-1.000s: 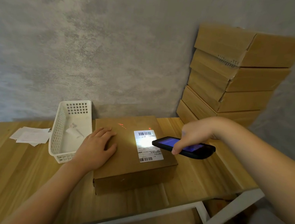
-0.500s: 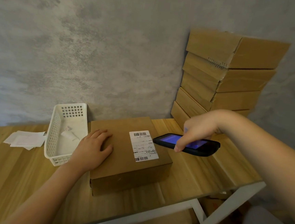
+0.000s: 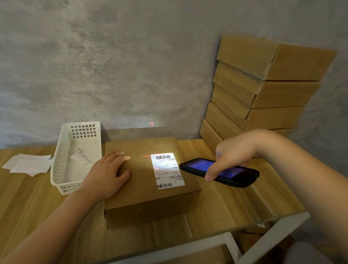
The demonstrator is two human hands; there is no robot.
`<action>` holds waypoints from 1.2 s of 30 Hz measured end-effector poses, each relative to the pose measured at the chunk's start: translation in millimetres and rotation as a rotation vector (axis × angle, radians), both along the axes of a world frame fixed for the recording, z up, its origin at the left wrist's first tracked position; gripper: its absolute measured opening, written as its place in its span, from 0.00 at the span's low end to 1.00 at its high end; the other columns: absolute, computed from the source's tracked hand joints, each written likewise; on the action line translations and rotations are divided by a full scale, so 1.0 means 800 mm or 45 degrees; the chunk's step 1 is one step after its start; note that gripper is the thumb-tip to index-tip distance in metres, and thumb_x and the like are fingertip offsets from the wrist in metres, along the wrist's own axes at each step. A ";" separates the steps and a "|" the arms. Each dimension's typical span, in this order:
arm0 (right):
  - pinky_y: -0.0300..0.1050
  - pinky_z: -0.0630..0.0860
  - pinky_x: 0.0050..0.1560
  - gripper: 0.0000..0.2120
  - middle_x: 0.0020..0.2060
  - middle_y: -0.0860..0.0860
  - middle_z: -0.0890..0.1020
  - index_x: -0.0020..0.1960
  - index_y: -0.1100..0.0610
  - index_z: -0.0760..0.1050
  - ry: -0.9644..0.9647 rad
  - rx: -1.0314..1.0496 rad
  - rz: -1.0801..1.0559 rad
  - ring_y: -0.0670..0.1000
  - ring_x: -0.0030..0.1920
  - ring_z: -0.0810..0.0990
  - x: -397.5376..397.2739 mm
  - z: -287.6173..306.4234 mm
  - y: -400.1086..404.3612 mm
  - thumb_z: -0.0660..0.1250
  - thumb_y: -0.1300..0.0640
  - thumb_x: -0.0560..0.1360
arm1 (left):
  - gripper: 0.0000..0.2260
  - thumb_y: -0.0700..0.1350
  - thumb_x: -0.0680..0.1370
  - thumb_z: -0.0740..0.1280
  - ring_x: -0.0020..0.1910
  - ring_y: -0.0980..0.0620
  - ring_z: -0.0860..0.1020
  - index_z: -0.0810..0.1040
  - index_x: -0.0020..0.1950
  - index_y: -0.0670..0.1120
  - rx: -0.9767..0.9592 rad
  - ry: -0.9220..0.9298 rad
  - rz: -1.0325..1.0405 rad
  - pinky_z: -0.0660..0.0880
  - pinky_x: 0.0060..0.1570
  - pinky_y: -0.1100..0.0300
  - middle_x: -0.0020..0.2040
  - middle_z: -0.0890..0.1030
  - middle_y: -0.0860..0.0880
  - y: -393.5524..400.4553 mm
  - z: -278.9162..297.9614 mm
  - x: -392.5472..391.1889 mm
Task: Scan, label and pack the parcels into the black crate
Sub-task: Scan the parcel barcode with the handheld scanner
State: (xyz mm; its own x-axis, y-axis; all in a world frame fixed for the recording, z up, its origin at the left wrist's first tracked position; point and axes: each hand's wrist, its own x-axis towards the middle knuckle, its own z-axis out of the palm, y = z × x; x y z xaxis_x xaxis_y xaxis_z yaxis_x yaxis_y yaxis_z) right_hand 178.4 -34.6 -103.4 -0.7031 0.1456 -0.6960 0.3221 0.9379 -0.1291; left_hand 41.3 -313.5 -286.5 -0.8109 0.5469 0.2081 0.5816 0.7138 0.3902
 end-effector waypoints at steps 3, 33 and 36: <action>0.43 0.78 0.42 0.21 0.31 0.50 0.83 0.39 0.56 0.79 0.005 0.001 0.000 0.50 0.35 0.82 0.000 -0.003 0.003 0.71 0.37 0.70 | 0.31 0.65 0.74 0.52 0.73 0.50 0.65 0.72 0.71 0.51 -0.015 0.007 0.009 0.62 0.71 0.50 0.72 0.71 0.50 0.001 0.000 0.000; 0.39 0.70 0.34 0.22 0.30 0.49 0.78 0.38 0.56 0.76 0.270 0.018 -0.112 0.48 0.29 0.75 -0.006 -0.028 -0.001 0.70 0.35 0.70 | 0.47 0.82 0.64 0.41 0.79 0.46 0.43 0.45 0.79 0.61 -0.459 -0.017 -0.065 0.42 0.76 0.41 0.81 0.45 0.52 0.047 0.000 0.042; 0.40 0.73 0.36 0.22 0.31 0.49 0.79 0.39 0.55 0.76 0.256 -0.001 -0.102 0.48 0.30 0.77 -0.006 -0.022 -0.003 0.69 0.35 0.70 | 0.47 0.82 0.64 0.41 0.79 0.46 0.45 0.46 0.79 0.61 -0.460 0.001 -0.041 0.43 0.76 0.40 0.81 0.47 0.52 0.050 -0.001 0.038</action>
